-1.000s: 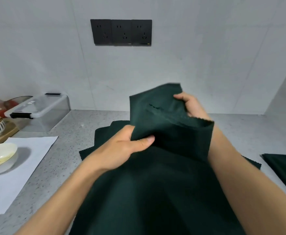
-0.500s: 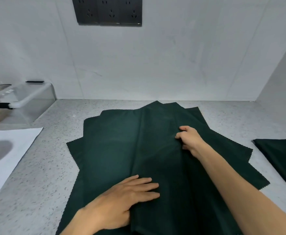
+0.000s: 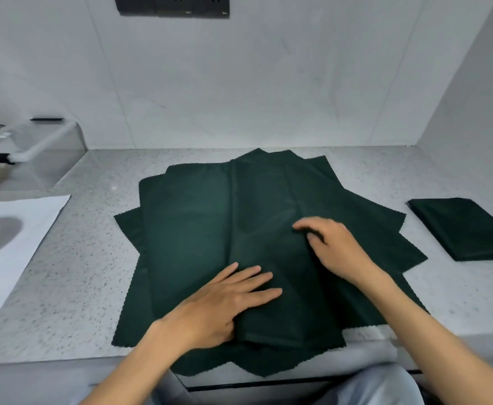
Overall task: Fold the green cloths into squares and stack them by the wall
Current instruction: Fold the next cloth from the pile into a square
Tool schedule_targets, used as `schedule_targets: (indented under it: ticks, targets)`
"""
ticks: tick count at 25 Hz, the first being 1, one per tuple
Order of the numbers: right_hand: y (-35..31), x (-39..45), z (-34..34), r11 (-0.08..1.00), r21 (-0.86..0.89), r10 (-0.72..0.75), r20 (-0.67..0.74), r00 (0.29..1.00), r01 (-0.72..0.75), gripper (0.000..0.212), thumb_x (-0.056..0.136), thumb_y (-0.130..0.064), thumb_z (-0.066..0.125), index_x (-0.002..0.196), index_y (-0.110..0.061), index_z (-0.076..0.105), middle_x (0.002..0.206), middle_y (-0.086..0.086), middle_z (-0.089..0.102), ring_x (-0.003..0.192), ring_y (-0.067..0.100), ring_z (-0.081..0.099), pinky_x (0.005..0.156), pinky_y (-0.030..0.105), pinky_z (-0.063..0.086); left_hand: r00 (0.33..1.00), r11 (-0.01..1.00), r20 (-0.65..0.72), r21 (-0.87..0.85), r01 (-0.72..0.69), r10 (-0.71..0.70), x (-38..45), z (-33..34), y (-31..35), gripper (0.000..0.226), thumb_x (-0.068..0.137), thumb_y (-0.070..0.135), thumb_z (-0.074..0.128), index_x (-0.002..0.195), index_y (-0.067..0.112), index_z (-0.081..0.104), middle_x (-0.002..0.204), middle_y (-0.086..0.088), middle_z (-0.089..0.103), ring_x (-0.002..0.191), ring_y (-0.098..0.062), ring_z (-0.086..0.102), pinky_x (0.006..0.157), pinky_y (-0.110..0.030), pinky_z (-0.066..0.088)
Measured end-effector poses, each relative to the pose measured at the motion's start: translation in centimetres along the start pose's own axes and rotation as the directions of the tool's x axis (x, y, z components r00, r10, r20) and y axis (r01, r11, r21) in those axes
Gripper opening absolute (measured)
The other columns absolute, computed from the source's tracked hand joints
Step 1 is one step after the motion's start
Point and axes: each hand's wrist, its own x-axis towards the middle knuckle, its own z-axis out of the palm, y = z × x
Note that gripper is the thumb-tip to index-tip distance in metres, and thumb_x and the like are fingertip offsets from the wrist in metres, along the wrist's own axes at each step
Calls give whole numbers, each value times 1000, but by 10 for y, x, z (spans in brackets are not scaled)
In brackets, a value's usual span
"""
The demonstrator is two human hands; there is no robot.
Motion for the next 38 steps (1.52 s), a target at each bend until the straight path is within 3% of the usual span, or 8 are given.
schedule_targets:
  ticks: [8,18,24,28,30,32,34,38]
  targets:
    - [2,-111,-16,975,96,-223,329,918,202,78,82,0,64,148,-33,38,159,-22,22,151,8,5,120,25,15,997,949,-59,-309,-69,54,-18,1,11,72,99,9,52,151,47,20,156,31,21,145,10,10,123,-29,9]
    - [-10,-109,-16,920,383,-193,256,947,84,52,87,-36,73,136,-28,56,144,-19,51,147,5,23,116,28,27,982,795,5,-586,158,-191,-27,-8,17,36,103,37,42,133,57,48,144,31,42,139,10,27,118,-26,20]
    - [-15,-104,-17,934,350,-182,305,935,68,79,77,-32,82,145,-28,43,144,-16,51,137,8,42,113,28,32,939,515,-65,-848,127,-339,-25,-28,24,39,95,43,39,107,21,69,106,23,71,106,6,61,91,-8,39]
    - [-2,-95,-6,925,376,-135,169,976,62,39,95,-42,58,100,-6,71,85,11,72,95,1,56,119,29,23,971,731,-118,-678,76,-210,-26,-22,20,30,101,32,50,129,39,60,126,20,65,122,-7,58,103,-24,43]
    - [0,-99,-10,904,426,-140,252,958,20,42,95,-49,56,76,-12,61,56,3,47,71,2,52,117,25,26,982,832,-100,-549,81,-162,-34,-15,17,25,99,35,53,120,44,63,100,14,72,93,-11,69,86,-37,53]
    - [-7,-102,-17,879,476,-137,331,934,-39,44,92,-49,60,72,-10,59,62,-6,48,75,6,60,100,24,43,983,746,-85,-662,66,-162,-39,-13,21,19,99,31,54,106,24,70,75,4,64,67,-11,55,70,-41,50]
    - [-20,-92,-21,816,567,-68,288,955,-113,40,90,-43,65,77,-6,66,72,-3,62,73,9,60,71,28,50,949,528,-128,-848,45,-287,-33,-20,25,17,99,19,58,103,13,73,91,2,74,84,-7,64,80,-35,52]
    - [-28,-30,-14,793,510,266,201,943,-333,20,92,-21,66,85,-3,70,71,-2,70,67,12,66,64,26,53,728,263,-71,-953,152,-681,11,-42,5,12,93,17,66,89,11,76,92,-11,77,89,-26,74,83,-44,58]
